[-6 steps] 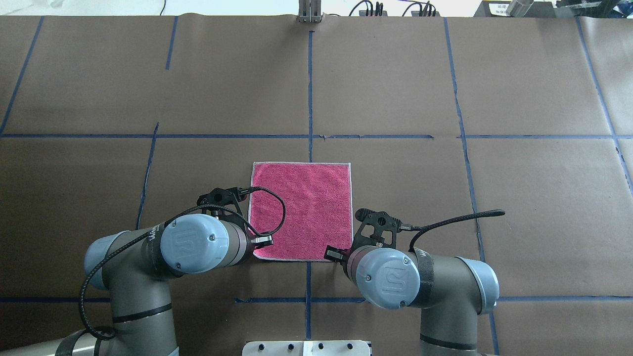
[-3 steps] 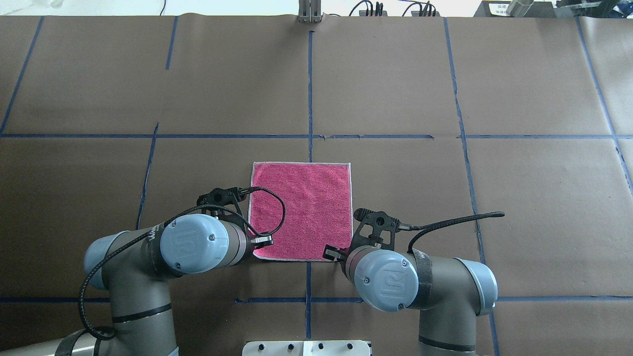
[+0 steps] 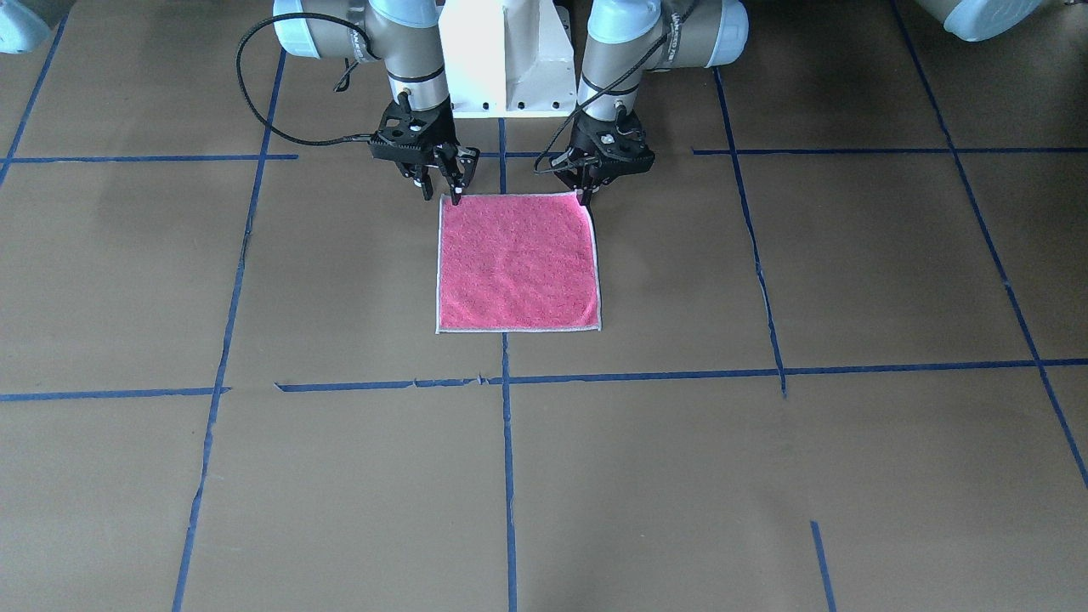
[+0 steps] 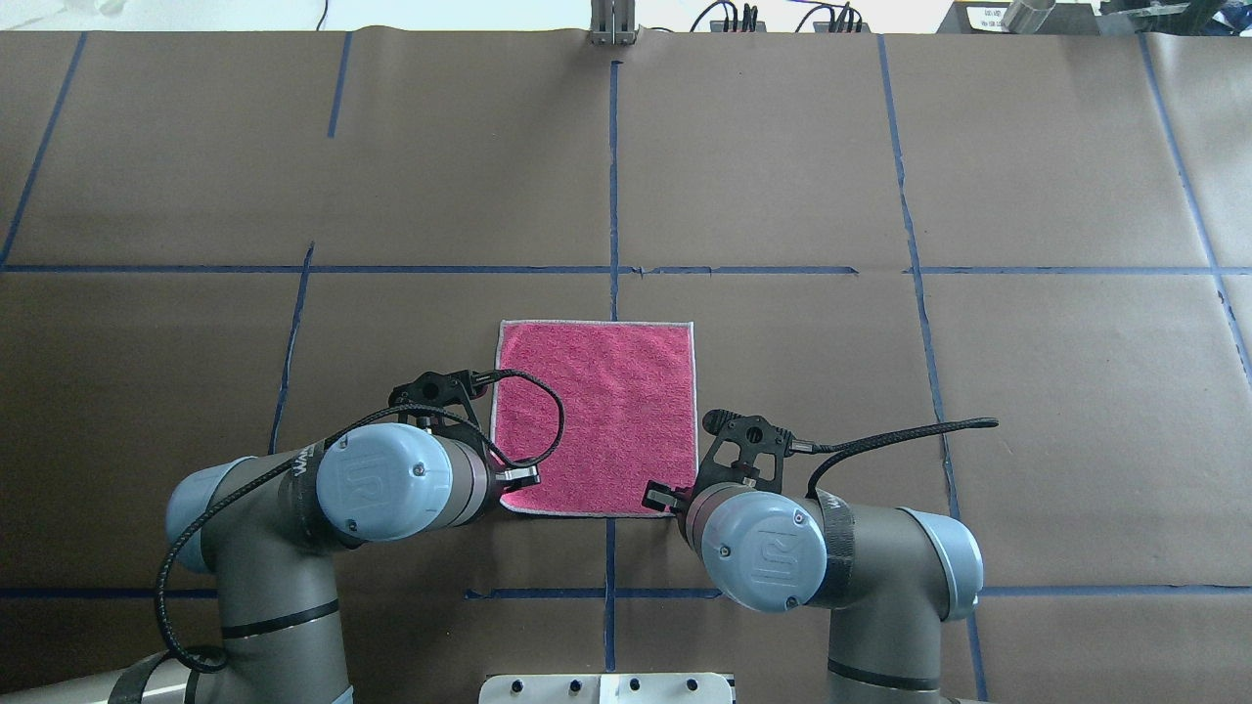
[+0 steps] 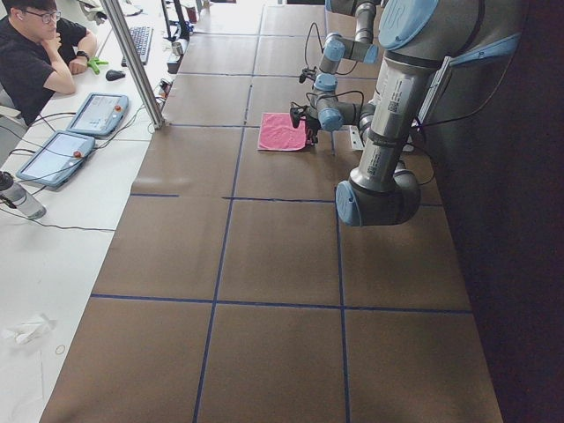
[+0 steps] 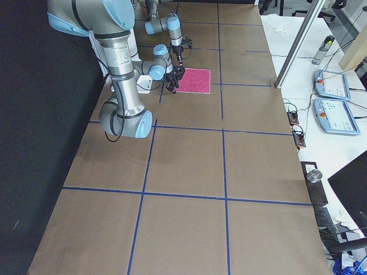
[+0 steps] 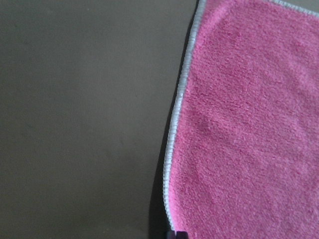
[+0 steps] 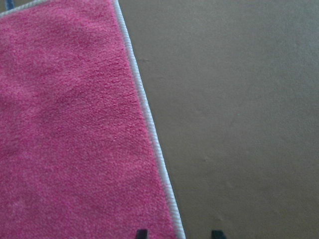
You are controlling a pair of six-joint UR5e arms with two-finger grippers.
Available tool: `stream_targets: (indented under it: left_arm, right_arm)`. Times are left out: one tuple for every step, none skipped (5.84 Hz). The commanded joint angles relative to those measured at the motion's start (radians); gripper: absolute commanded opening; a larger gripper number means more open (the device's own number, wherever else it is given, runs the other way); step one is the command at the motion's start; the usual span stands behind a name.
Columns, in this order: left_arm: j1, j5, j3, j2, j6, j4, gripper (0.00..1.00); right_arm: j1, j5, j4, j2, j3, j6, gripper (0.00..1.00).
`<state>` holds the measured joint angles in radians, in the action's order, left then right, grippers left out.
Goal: Fold towel twice with both arms
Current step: 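Close both grippers on the towel corners nearest the robot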
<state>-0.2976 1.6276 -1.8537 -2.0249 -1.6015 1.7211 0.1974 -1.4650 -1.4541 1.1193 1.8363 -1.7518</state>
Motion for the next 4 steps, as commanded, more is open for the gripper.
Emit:
stream_targets:
  left_arm:
    - [0.000, 0.000, -0.002, 0.000, 0.000, 0.000, 0.03]
    - [0.000, 0.000, -0.002, 0.000, 0.000, 0.000, 0.03]
    - [-0.002, 0.000, -0.004, 0.000, 0.002, 0.000, 0.03]
    - [-0.002, 0.000, -0.004, 0.000, 0.002, 0.000, 0.03]
  right_arm:
    - [-0.001, 0.000, 0.000, -0.001, -0.006, 0.000, 0.53]
    - [-0.003, 0.000, 0.000, -0.003, -0.006, 0.000, 0.53]
    - [-0.004, 0.000, 0.000, -0.004, -0.006, -0.002, 0.52]
    - [-0.004, 0.008, 0.000, -0.004, -0.006, -0.002, 0.51]
